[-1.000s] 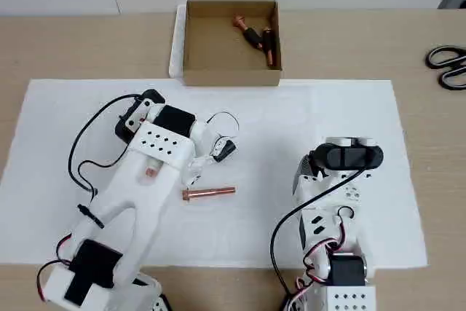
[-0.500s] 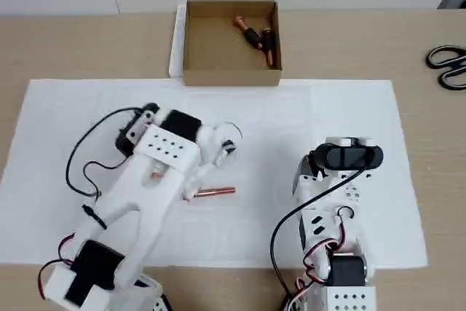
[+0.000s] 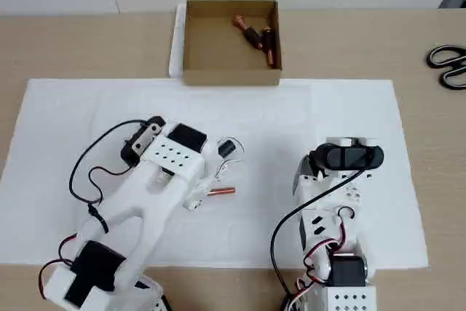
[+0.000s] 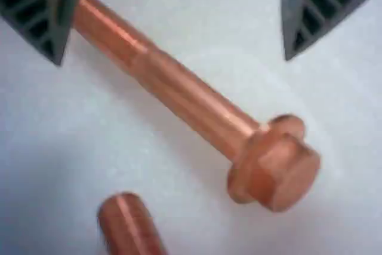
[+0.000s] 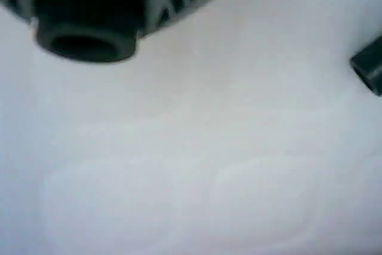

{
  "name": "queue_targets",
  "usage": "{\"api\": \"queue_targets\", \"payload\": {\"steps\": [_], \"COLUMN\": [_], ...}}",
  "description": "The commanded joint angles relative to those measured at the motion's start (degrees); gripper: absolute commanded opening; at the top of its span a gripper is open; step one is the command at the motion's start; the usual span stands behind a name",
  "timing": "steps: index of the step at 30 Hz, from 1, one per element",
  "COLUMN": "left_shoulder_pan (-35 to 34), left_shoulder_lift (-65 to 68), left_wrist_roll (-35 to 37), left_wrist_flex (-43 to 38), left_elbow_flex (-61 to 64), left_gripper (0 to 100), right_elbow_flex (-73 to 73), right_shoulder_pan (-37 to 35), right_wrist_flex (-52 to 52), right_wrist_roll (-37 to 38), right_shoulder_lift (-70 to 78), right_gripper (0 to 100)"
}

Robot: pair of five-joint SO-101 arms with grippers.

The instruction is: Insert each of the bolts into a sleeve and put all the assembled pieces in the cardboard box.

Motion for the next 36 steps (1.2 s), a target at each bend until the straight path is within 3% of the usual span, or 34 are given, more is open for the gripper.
{"api": "queue_targets", "payload": {"steps": [1,10,19,27,36], "left_shoulder_pan": [0.3,0.3,0.3,0.4,3.6], "left_shoulder_lift": [-0.3,-0.3,-0.3,-0.3,-0.9], "left_wrist_roll": [0.3,0.3,0.4,0.5,0.4], "left_wrist_flex": [-4.2,-13.3,-14.0,-13.8,-13.2], "left_elbow_flex": [1.3,7.7,8.0,8.0,6.0], "left_gripper": [23,23,23,1,1], "right_elbow_flex": [0.3,0.3,0.3,0.3,0.3], "right_shoulder_pan": [0.4,0.4,0.6,4.4,4.6], "right_wrist_flex": [-0.3,-0.1,-0.3,-0.4,-0.4], "right_wrist_roll": [0.2,0.2,0.2,0.2,0.2], "right_shoulder_lift": [-1.1,-1.1,-1.1,-1.1,-1.1], "right_gripper": [0.5,0.5,0.5,0.5,0.5]}}
